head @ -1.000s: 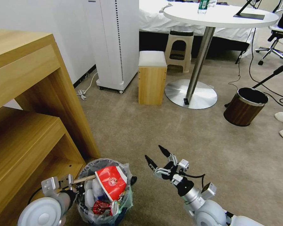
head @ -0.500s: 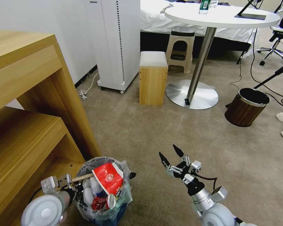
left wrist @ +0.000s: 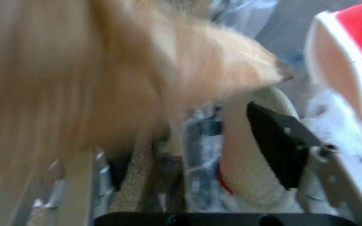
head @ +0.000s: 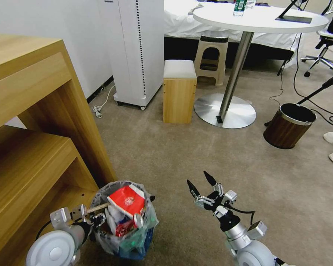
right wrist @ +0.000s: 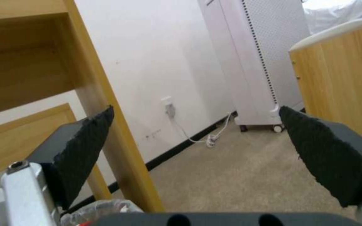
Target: Pick up the trash bin and place the garbage on the floor into it.
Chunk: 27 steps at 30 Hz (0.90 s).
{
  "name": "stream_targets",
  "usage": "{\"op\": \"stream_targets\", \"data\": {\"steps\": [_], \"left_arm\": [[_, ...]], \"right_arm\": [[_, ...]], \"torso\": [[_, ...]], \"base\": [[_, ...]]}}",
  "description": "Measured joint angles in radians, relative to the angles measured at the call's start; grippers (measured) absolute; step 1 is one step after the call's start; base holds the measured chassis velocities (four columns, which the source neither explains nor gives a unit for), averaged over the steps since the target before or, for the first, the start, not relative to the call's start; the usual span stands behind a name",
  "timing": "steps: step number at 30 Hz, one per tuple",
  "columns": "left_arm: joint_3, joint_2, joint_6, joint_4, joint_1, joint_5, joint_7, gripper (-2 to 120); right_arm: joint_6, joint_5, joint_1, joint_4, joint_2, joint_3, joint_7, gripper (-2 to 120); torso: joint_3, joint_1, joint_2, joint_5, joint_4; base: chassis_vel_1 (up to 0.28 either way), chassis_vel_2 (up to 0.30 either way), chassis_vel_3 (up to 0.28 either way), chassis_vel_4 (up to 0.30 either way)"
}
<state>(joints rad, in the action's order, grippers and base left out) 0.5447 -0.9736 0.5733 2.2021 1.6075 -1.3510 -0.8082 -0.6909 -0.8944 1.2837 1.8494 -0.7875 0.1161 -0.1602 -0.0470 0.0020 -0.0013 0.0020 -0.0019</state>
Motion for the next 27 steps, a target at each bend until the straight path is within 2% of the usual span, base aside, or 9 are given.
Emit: {"op": "stream_targets", "data": {"steps": [1,3,5,6,8,23,27], "left_arm": [[0.000,0.000,0.000,0.000,0.000,0.000,0.000,73],[0.010,0.000,-0.004,0.013,0.007,0.004,0.000,85],[0.013,0.000,-0.005,0.017,0.010,0.006,0.000,88],[0.019,0.000,-0.006,0.025,0.016,0.009,0.000,95],[0.027,0.001,-0.008,0.038,0.024,0.010,0.000,99],[0.077,-0.006,-0.012,0.108,0.076,0.031,-0.005,100],[0.078,-0.020,-0.013,0.126,0.084,0.071,0.011,100]], "right_arm": [[0.000,0.000,0.000,0.000,0.000,0.000,0.000,100],[0.000,0.003,0.001,-0.002,-0.002,0.000,0.000,100],[0.000,0.007,0.000,-0.003,-0.002,0.001,0.001,100],[0.000,0.009,-0.004,-0.003,-0.001,0.002,0.001,100],[0.000,0.010,-0.007,-0.001,-0.001,0.002,0.002,100],[0.002,0.017,-0.026,0.007,-0.006,0.004,0.007,100],[0.003,0.021,-0.027,0.007,-0.013,0.004,0.008,100]], "torso": [[0.000,0.000,0.000,0.0000,0.0000],[0.000,0.000,0.000,0.0002,0.0000],[0.000,0.000,0.000,0.0002,0.0000],[0.000,0.000,0.000,0.0002,0.0000],[0.000,0.000,0.000,0.0002,0.0001],[0.000,0.000,0.000,0.0003,0.0001],[0.000,0.000,0.000,0.0003,0.0001]], "base": [[0.000,0.000,0.000,0.000],[0.000,0.000,0.000,0.000],[0.000,0.000,0.000,0.000],[0.000,0.000,0.000,0.000],[0.000,0.000,0.000,0.000],[0.000,0.000,0.000,0.000],[0.000,0.000,0.000,0.000]]}}
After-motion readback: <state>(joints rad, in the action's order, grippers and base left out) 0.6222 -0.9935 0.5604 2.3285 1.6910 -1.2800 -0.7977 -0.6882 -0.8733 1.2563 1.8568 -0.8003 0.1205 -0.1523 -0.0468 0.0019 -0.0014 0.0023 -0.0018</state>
